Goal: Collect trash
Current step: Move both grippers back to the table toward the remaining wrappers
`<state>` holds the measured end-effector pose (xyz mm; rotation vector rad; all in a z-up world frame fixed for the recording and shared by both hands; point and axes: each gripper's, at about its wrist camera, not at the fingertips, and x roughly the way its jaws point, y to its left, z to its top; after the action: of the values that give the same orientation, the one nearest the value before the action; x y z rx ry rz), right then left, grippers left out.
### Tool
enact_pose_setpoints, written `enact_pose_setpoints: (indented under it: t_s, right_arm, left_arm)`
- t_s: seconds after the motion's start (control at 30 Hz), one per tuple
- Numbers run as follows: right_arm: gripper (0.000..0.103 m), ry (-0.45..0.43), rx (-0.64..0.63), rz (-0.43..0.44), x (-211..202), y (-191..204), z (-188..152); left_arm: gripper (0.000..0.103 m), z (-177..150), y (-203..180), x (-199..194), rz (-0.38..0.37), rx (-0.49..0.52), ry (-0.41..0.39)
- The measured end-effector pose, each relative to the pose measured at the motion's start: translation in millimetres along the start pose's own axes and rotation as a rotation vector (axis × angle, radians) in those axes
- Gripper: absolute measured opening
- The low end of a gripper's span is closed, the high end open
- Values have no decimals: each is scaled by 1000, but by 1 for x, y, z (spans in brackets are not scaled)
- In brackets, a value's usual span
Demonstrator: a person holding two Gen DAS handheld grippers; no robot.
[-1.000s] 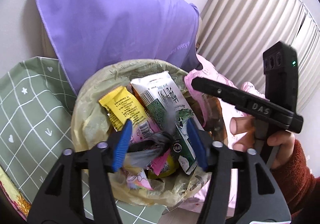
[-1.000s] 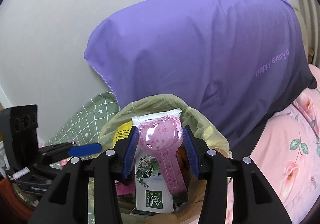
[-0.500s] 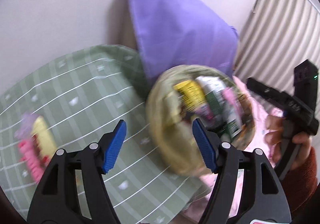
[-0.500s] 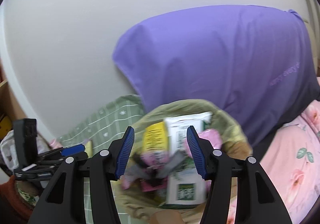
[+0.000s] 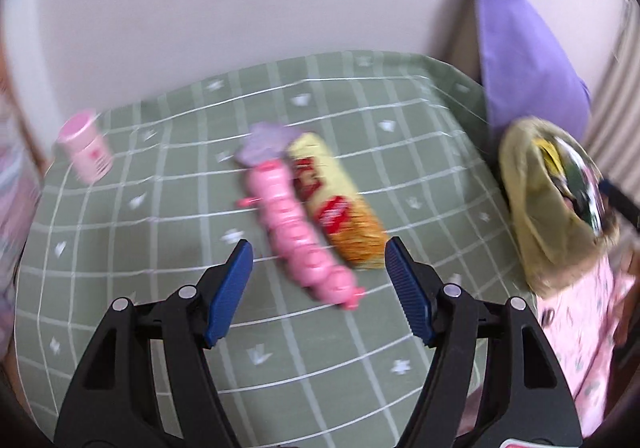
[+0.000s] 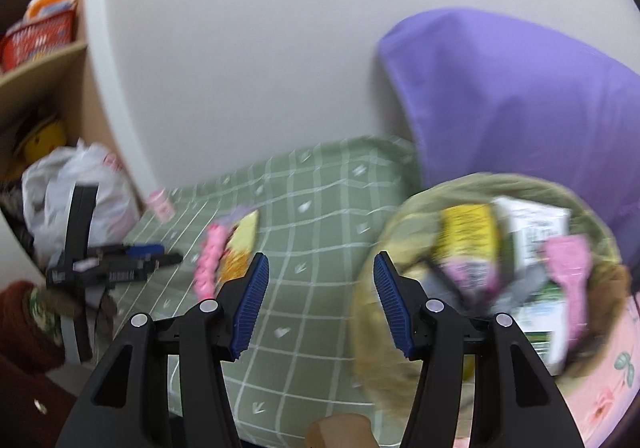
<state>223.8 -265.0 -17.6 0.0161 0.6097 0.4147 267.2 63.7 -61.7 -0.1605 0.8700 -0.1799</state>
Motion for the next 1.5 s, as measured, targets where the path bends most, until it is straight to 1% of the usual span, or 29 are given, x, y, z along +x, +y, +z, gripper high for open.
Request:
enact_pose_setpoints:
  t_s: [0.07,0.17,0.33,0.43,0.5,0.53,0.57,0.63,0.67,0.7,0.73,0.8,0.87,0.93,1.0,1.07,1.1,1.13,1.17,1.2,1.23,1.27,1.3,1.33,1.4,1.43,1.5]
  right_arm:
    - [52,45,-24,21,16,13,-4]
    - [52,113,-68,24,38,31,-13]
    - [52,196,-44,83,75,47,-34]
    - [52,230,-25,70,92,52,-38]
    - [52,246,-24,62,100,55,-39]
    - [52,250,-31,44,105,58,-39]
    - [52,249,-37,27,107,60,-39]
    - [52,241,-51,-53,115,62,-39]
    - [52,240,-52,-86,118,61,-37]
    - [52,241,-52,-116,121,62,-37]
    - [52,244,-55,-140,125,63,-36]
    - [52,246,-67,-148,134,68,-33]
    - [52,238,-74,-81,142,77,-28]
    - [52,231,-62,31,152,89,-23]
    - [52,227,-55,81,165,100,-20]
    - [51,235,-51,106,184,106,-16]
    - [44,245,-47,117,193,108,-15]
    - [38,262,-38,138,203,109,-15]
    - [29,286,-21,165,212,109,-16]
    - [26,302,2,180,218,107,-17]
    - [24,301,17,182,217,105,-17]
    - [20,290,27,173,214,102,-17]
    - [19,280,25,151,209,99,-16]
    - [19,263,14,98,199,94,-16]
    - [19,240,15,39,181,85,-18]
    - [19,231,42,15,169,75,-21]
    - [19,234,94,-5,156,60,-27]
  left_arm:
    - [65,0,9,-1,20,-5,-4]
    - [65,0,14,-4,22,-6,-11]
    - [65,1,25,-2,14,7,-10]
    - [65,4,34,6,-10,3,1]
    - [65,11,43,16,-58,-11,14]
    - [66,15,46,21,-77,-13,20]
    - [69,20,49,28,-100,-16,30]
    - [75,33,56,48,-148,-32,70]
    - [75,39,62,57,-163,-40,93]
    - [75,46,68,68,-174,-55,117]
    - [75,50,70,72,-176,-62,118]
    - [75,56,76,74,-173,-71,104]
    - [75,60,84,74,-147,-71,83]
    - [75,62,91,75,-130,-80,78]
    - [75,63,101,77,-115,-101,80]
    - [75,65,109,79,-87,-119,75]
    - [75,67,112,79,-76,-124,72]
    - [75,68,113,80,-76,-126,73]
    - [74,69,113,81,-84,-124,74]
    - [74,70,112,82,-93,-117,75]
    - [74,72,110,84,-96,-105,76]
    - [74,73,109,85,-98,-98,75]
    - [74,75,107,86,-102,-89,73]
    - [74,78,105,89,-108,-83,74]
    - [74,82,99,96,-119,-62,85]
    - [74,83,94,100,-120,-44,94]
    - [74,86,82,112,-126,7,123]
